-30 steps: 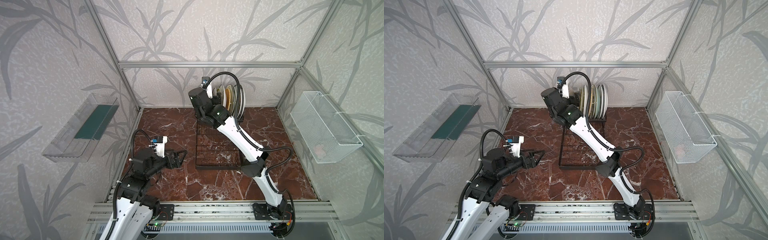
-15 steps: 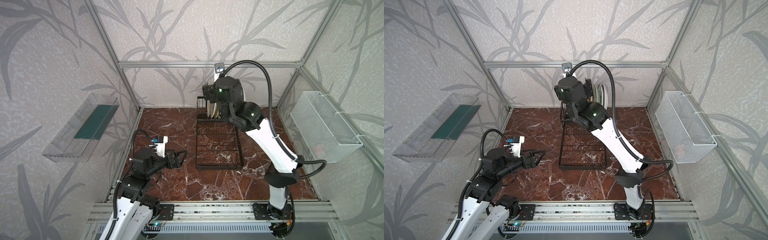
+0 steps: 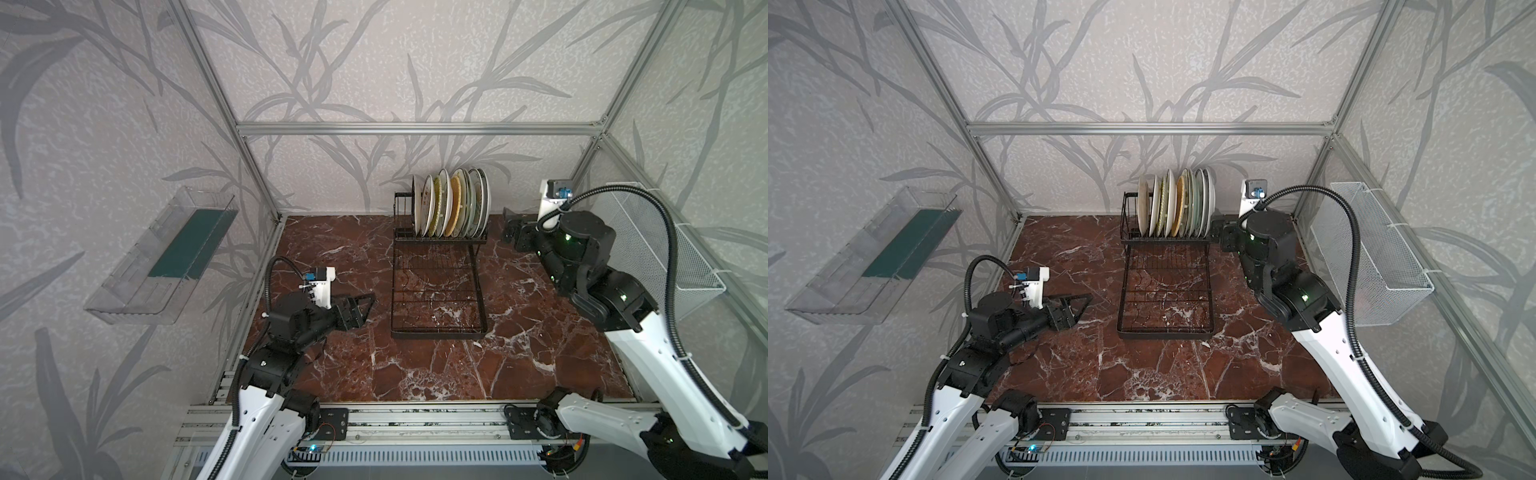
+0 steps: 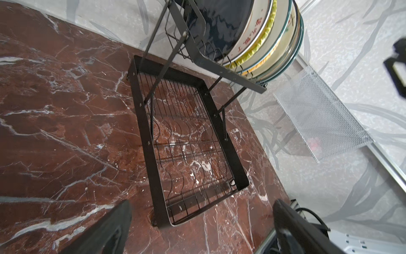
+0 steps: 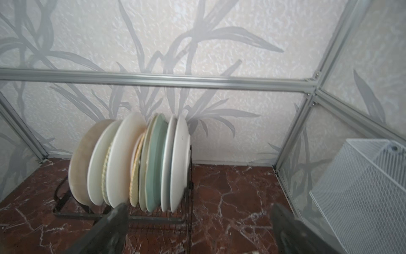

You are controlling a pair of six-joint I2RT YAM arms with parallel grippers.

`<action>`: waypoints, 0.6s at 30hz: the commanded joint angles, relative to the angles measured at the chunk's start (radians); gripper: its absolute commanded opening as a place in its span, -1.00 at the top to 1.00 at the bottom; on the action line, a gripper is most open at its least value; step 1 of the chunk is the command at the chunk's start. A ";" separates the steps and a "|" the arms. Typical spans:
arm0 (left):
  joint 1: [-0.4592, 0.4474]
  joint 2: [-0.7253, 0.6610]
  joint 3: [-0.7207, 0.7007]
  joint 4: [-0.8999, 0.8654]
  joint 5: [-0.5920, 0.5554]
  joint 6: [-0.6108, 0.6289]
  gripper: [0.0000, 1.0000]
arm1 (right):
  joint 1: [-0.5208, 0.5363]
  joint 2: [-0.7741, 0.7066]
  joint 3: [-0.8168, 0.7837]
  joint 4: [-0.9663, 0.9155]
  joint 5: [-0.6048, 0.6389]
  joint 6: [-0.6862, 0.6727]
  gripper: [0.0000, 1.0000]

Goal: Load plates into a dish rack
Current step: Reset both arms

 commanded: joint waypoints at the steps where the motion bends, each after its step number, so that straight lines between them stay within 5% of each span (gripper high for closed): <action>1: -0.003 0.039 -0.019 0.159 -0.146 -0.100 -0.99 | -0.085 -0.071 -0.168 0.087 -0.018 0.088 -0.98; 6: -0.002 0.139 0.037 0.106 -0.438 -0.072 -0.99 | -0.310 -0.143 -0.425 0.230 -0.209 0.174 -0.98; 10: 0.000 0.226 0.079 0.022 -0.740 -0.019 -0.99 | -0.392 -0.153 -0.607 0.433 -0.284 0.179 -0.99; 18: 0.011 0.375 -0.050 0.281 -1.288 0.109 -0.99 | -0.480 -0.071 -0.857 0.762 -0.316 0.125 -0.98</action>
